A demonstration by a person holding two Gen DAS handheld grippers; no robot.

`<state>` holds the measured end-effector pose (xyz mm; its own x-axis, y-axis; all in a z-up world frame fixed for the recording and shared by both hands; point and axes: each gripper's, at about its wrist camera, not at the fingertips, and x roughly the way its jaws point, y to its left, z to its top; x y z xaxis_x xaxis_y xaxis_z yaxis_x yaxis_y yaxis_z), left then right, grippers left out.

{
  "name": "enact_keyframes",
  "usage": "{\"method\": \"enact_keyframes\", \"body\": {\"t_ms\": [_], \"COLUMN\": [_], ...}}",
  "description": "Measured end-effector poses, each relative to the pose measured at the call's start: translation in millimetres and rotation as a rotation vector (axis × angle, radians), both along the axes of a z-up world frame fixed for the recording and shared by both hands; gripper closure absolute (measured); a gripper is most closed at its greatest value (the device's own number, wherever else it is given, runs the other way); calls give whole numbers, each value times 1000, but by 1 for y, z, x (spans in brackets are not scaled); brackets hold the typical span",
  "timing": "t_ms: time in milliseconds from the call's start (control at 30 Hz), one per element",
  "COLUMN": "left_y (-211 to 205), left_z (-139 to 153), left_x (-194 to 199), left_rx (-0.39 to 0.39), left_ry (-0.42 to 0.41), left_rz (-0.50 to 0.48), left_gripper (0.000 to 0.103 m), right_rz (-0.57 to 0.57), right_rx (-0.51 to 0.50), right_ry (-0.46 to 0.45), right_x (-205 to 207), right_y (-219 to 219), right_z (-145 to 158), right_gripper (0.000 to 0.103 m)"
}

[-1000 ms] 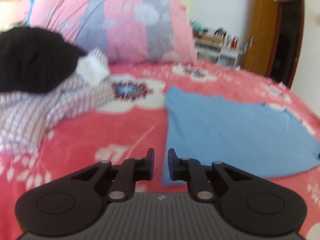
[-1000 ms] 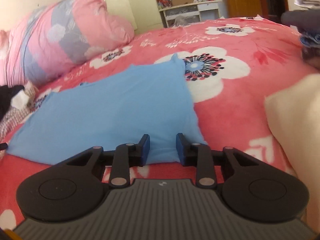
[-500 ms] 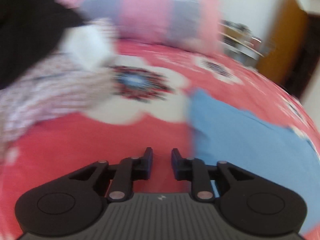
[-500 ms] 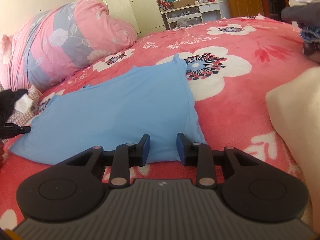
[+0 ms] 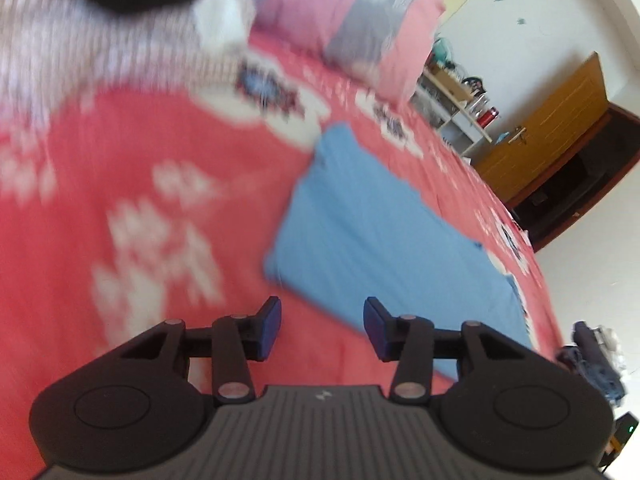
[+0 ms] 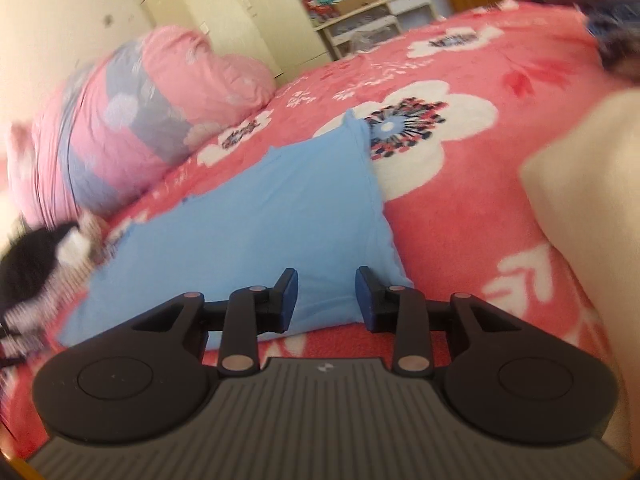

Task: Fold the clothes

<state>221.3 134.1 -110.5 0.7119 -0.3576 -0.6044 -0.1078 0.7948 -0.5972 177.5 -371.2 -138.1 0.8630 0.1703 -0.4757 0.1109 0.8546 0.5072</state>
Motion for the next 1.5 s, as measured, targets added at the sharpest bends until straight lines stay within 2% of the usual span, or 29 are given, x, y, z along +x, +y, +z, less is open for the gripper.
{"method": "enact_keyframes", "body": {"t_ms": [67, 133, 200, 300, 467, 533, 600, 667, 767, 933, 1000, 1200, 1300, 1500], "left_y": [-1, -1, 2, 6, 6, 4, 4, 4, 1, -7, -8, 0, 0, 4], "left_z": [-7, -12, -16, -19, -25, -29, -33, -36, -39, -34, -30, -10, 3, 24], "left_x": [0, 3, 10, 24, 40, 44, 47, 48, 50, 47, 46, 31, 16, -34], "left_rx": [-36, -77, -120, -168, -156, -143, -141, -145, -130, -72, -61, -118, -113, -134], "left_ry": [-18, -32, -26, -10, -1, -5, -6, -14, -36, -62, -61, -94, -112, -145], "left_rz": [43, 74, 85, 105, 126, 133, 144, 147, 143, 145, 156, 201, 193, 202], "left_gripper": [54, 47, 46, 49, 67, 82, 90, 94, 95, 99, 100, 100, 100, 100], "right_rz": [-14, -8, -5, -44, -144, -168, -188, -209, -245, -266, -258, -231, -217, -207], "right_rx": [67, 149, 239, 278, 363, 369, 376, 385, 401, 381, 382, 362, 346, 342], "right_ry": [10, 44, 97, 121, 155, 160, 162, 157, 141, 126, 112, 43, 21, 9], "right_x": [-17, -32, -44, -45, -17, -4, 9, 18, 27, 37, 37, 23, 11, -29], "right_y": [2, 6, 11, 10, -5, -11, -16, -20, -26, -31, -32, -31, -31, -26], "right_z": [5, 5, -1, -5, -12, -15, -17, -19, -23, -30, -30, -3, 12, 30], "right_gripper": [62, 57, 55, 55, 55, 55, 56, 57, 64, 90, 95, 99, 100, 100]}}
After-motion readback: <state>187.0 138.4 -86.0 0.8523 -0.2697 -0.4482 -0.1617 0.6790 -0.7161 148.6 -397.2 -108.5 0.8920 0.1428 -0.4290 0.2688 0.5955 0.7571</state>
